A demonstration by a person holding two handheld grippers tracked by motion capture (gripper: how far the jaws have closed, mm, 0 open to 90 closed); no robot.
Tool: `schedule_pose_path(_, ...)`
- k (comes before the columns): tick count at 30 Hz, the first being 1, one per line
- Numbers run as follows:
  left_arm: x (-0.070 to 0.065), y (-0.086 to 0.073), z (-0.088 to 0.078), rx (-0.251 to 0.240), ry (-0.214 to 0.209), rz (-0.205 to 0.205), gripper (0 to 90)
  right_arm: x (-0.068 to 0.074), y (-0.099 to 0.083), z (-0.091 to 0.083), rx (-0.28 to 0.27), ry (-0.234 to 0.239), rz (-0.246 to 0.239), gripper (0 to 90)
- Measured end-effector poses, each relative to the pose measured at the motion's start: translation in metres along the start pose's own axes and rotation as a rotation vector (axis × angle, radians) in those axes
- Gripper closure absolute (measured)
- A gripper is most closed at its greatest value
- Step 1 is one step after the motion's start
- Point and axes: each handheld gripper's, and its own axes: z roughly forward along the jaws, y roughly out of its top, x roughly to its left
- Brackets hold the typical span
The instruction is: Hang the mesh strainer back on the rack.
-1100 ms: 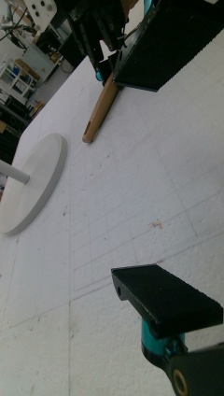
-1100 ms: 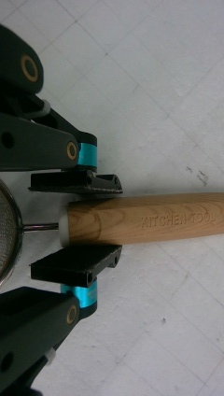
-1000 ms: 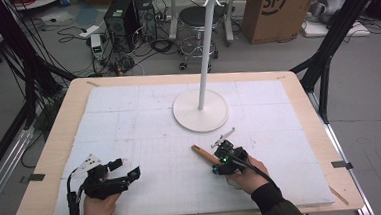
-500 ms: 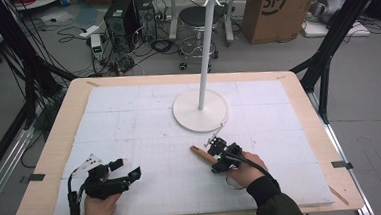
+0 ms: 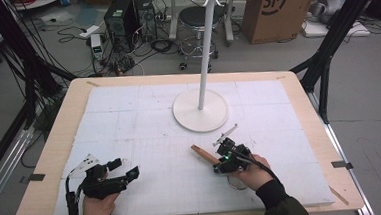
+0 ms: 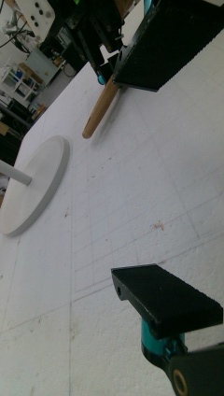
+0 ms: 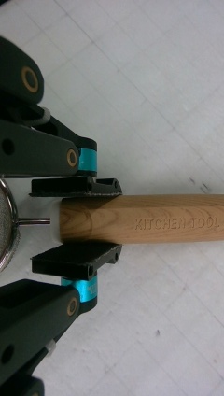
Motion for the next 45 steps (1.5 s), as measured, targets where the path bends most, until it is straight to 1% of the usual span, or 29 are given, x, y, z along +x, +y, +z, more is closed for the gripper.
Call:
schedule_pose_path(2,0.000,0.000,0.000,-0.004,0.000,0.000,8.1,-0.001,-0.001,-0.001,-0.014,0.039,0.010,69.2)
schedule_pose_path(3,0.000,0.000,0.000,-0.003,-0.001,-0.003,8.1,-0.001,-0.002,-0.002,-0.024,0.033,0.013,69.2)
schedule_pose_path(4,0.000,0.000,0.000,-0.003,-0.001,-0.003,8.1,-0.002,-0.003,-0.003,-0.034,0.038,0.024,69.2)
schedule_pose_path(5,0.000,0.000,0.000,-0.003,0.000,-0.003,8.1,-0.003,-0.004,-0.003,-0.041,0.048,0.025,69.1)
schedule_pose_path(6,0.000,0.000,0.000,-0.003,0.000,-0.002,8.1,-0.004,-0.005,-0.004,-0.060,0.051,0.034,69.1)
schedule_pose_path(7,0.000,0.000,0.000,-0.003,0.002,-0.001,8.1,-0.006,-0.006,-0.006,-0.077,0.058,0.046,69.1)
schedule_pose_path(8,0.000,0.000,0.000,-0.003,0.000,-0.002,8.2,-0.008,-0.007,-0.007,-0.090,0.078,0.056,69.1)
schedule_pose_path(9,0.000,0.000,0.000,0.000,0.002,-0.004,8.1,-0.009,-0.007,-0.008,-0.097,0.087,0.061,69.1)
schedule_pose_path(10,0.000,0.000,0.000,0.002,0.001,-0.002,8.1,-0.011,-0.008,-0.011,-0.124,0.097,0.076,69.1)
schedule_pose_path(11,0.000,0.000,0.000,0.001,0.002,-0.004,8.2,-0.013,-0.009,-0.013,-0.141,0.106,0.076,69.1)
schedule_pose_path(12,0.001,0.000,0.000,0.002,0.004,-0.002,8.2,-0.014,-0.009,-0.016,-0.156,0.115,0.090,69.1)
schedule_pose_path(13,0.000,0.000,0.000,-0.001,0.004,-0.005,8.2,-0.016,-0.009,-0.018,-0.179,0.122,0.093,69.1)
schedule_pose_path(14,0.001,0.000,0.000,0.001,0.004,-0.003,8.1,-0.017,-0.009,-0.021,-0.191,0.128,0.107,69.1)
schedule_pose_path(16,0.001,0.000,0.000,0.001,0.005,-0.002,8.1,-0.020,-0.009,-0.026,-0.222,0.138,0.113,69.1)
schedule_pose_path(19,0.000,0.000,0.000,0.001,0.003,0.000,8.1,-0.024,-0.010,-0.033,-0.274,0.177,0.145,69.1)
schedule_pose_path(20,0.000,0.000,0.000,0.001,0.005,0.000,8.2,-0.026,-0.010,-0.036,-0.294,0.197,0.158,69.0)
schedule_pose_path(21,0.000,0.000,0.000,0.001,0.004,-0.004,8.1,-0.027,-0.009,-0.038,-0.313,0.205,0.167,69.0)
schedule_pose_path(22,0.000,0.000,0.000,0.001,0.003,-0.003,8.1,-0.028,-0.009,-0.039,-0.327,0.206,0.170,69.0)
schedule_pose_path(23,0.000,0.000,0.000,-0.001,0.004,0.000,8.1,-0.029,-0.008,-0.041,-0.341,0.227,0.179,69.0)
schedule_pose_path(24,0.000,0.000,0.000,-0.002,0.005,-0.001,8.1,-0.029,-0.007,-0.042,-0.348,0.237,0.182,69.0)
schedule_pose_path(26,0.000,0.000,0.000,0.000,0.003,-0.001,8.2,-0.028,-0.004,-0.046,-0.373,0.240,0.182,68.9)
schedule_pose_path(27,0.000,0.000,0.000,0.001,0.003,-0.001,8.2,-0.028,-0.002,-0.047,-0.394,0.246,0.188,68.9)
schedule_pose_path(31,-0.001,-0.001,0.000,-0.001,0.002,-0.004,8.2,-0.030,0.002,-0.055,-0.528,0.271,0.207,69.0)
schedule_pose_path(35,-0.001,-0.001,0.000,0.002,-0.001,0.002,8.2,-0.030,0.005,-0.063,-0.644,0.267,0.218,68.9)
schedule_pose_path(39,-0.001,-0.001,0.000,0.003,-0.001,0.006,8.2,-0.032,0.008,-0.072,-0.721,0.249,0.233,68.9)
schedule_pose_path(41,-0.002,-0.001,0.000,0.003,-0.002,0.004,8.2,-0.034,0.010,-0.076,-0.772,0.246,0.243,68.9)
schedule_pose_path(42,-0.003,-0.001,0.000,0.005,-0.001,0.006,8.1,-0.035,0.010,-0.078,-0.806,0.253,0.257,68.9)
schedule_pose_path(43,-0.003,-0.001,0.000,0.004,-0.001,0.005,8.2,-0.038,0.011,-0.079,-0.844,0.273,0.280,68.9)
schedule_pose_path(45,-0.003,-0.001,0.000,0.004,-0.002,0.005,8.2,-0.040,0.011,-0.080,-0.888,0.270,0.311,68.9)
